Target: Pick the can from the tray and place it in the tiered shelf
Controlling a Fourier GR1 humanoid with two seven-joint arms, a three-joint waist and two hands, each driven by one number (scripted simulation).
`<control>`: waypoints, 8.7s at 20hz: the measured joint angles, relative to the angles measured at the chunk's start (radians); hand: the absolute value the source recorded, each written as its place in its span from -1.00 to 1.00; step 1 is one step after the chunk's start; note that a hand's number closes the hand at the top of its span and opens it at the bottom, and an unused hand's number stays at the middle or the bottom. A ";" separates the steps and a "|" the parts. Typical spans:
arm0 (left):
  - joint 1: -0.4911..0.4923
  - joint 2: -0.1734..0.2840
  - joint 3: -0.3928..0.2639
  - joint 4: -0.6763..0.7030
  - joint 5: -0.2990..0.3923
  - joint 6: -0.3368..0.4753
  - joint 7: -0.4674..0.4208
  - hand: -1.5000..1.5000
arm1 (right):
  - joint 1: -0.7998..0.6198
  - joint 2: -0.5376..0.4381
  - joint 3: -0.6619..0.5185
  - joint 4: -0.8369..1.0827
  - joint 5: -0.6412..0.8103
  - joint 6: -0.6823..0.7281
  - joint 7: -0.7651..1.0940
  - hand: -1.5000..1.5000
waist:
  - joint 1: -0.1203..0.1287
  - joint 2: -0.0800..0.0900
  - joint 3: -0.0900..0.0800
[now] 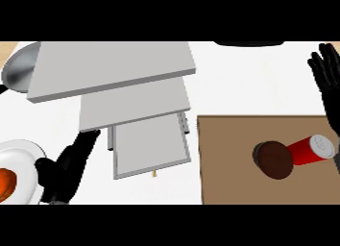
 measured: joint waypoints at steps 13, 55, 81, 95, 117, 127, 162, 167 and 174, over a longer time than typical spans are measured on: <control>-0.023 0.045 0.171 0.168 0.140 -0.064 0.096 0.00 | 0.257 -0.326 -0.309 0.324 -0.018 0.204 -0.070 -1.00 | -0.027 0.001 -0.005; -0.118 -0.001 0.273 0.304 0.106 -0.160 0.097 0.00 | 0.241 -0.398 -0.014 -0.415 0.197 0.308 0.918 -1.00 | 0.000 -0.008 -0.004; -0.111 -0.052 0.327 0.291 0.051 -0.214 0.102 0.00 | 0.236 -0.084 0.050 -0.265 0.701 0.316 0.887 -1.00 | -0.003 -0.008 -0.004; -0.106 -0.076 0.348 0.282 0.013 -0.222 0.109 0.00 | 0.185 0.023 0.008 -0.084 0.828 0.298 0.681 1.00 | -0.001 -0.011 -0.006; -0.134 -0.096 0.342 0.301 -0.005 -0.243 0.111 0.00 | 0.165 0.374 0.553 -0.381 1.057 0.333 0.714 1.00 | 0.029 -0.027 -0.018; -0.131 -0.082 0.363 0.314 0.000 -0.240 0.126 0.00 | -0.047 0.425 0.957 -0.545 1.280 0.106 1.097 1.00 | 0.004 -0.028 -0.009; -0.134 -0.090 0.365 0.301 -0.001 -0.247 0.124 0.00 | -1.036 0.506 0.306 -0.160 0.894 0.223 1.270 1.00 | 0.013 -0.011 -0.007; -0.140 -0.090 0.372 0.307 -0.001 -0.247 0.128 0.00 | -1.100 0.507 0.265 0.011 0.899 0.225 1.218 1.00 | 0.011 -0.008 -0.006; -0.146 -0.097 0.372 0.317 -0.018 -0.238 0.120 0.00 | -1.154 0.510 0.247 0.174 0.914 0.192 1.164 1.00 | 0.011 -0.007 -0.004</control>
